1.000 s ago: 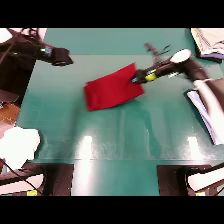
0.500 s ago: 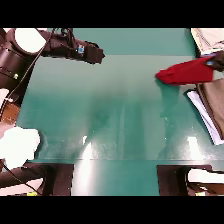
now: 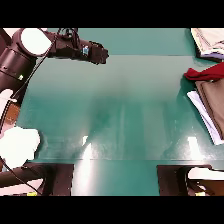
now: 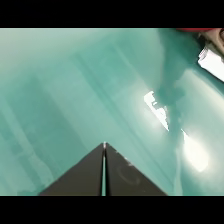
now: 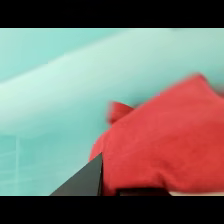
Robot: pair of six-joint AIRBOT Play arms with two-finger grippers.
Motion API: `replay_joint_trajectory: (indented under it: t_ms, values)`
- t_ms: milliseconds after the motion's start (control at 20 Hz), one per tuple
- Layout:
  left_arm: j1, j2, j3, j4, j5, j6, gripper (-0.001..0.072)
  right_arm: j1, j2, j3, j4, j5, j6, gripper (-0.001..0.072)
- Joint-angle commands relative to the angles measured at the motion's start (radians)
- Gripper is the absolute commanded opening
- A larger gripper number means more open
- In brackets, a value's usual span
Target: Fold the shirts.
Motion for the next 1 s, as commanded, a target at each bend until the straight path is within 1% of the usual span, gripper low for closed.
replay_joint_trajectory:
  t_ms: [0,200,400,500,650,700,750,800,850,900,950]
  values:
    - [-0.001,-0.018,0.0,0.0,-0.031,0.001,0.0026,-0.019,0.03,0.11,0.015,0.066,-0.013,0.0015]
    - [-0.001,-0.021,0.0,0.01,-0.044,0.002,0.0026,-0.063,0.121,0.087,-0.023,0.096,-0.013,0.0015]
    - [-0.001,-0.021,0.0,0.011,-0.044,0.002,0.0026,-0.154,0.235,-0.089,-0.08,0.105,-0.013,0.0015]
    - [-0.001,-0.021,0.0,0.011,-0.048,0.002,0.0026,-0.208,0.299,-0.211,-0.146,0.103,-0.013,0.0016]
    - [-0.001,-0.021,0.0,0.011,-0.053,0.01,0.0026,-0.283,0.378,-0.371,-0.29,0.106,-0.013,0.0018]
    - [-0.001,-0.021,0.0,0.011,-0.053,0.01,0.0026,-0.306,0.398,-0.417,-0.336,0.107,-0.013,0.0028]
    - [-0.001,-0.021,0.0,0.011,-0.057,0.01,0.0026,-0.332,0.416,-0.461,-0.376,0.106,-0.013,0.015]
    - [-0.001,-0.021,0.0,0.011,-0.061,0.01,0.0026,-0.356,0.433,-0.5,-0.398,0.104,-0.013,0.0319]
    - [-0.001,-0.021,0.0,0.011,-0.066,0.011,0.0026,-0.382,0.448,-0.538,-0.413,0.104,-0.013,0.0471]
    - [-0.001,-0.021,0.0,0.011,-0.072,0.02,0.0026,-0.407,0.459,-0.57,-0.411,0.099,-0.013,0.0533]
    - [-0.001,-0.021,0.0,0.011,-0.077,0.029,0.0026,-0.432,0.471,-0.598,-0.411,0.097,-0.013,0.0534]
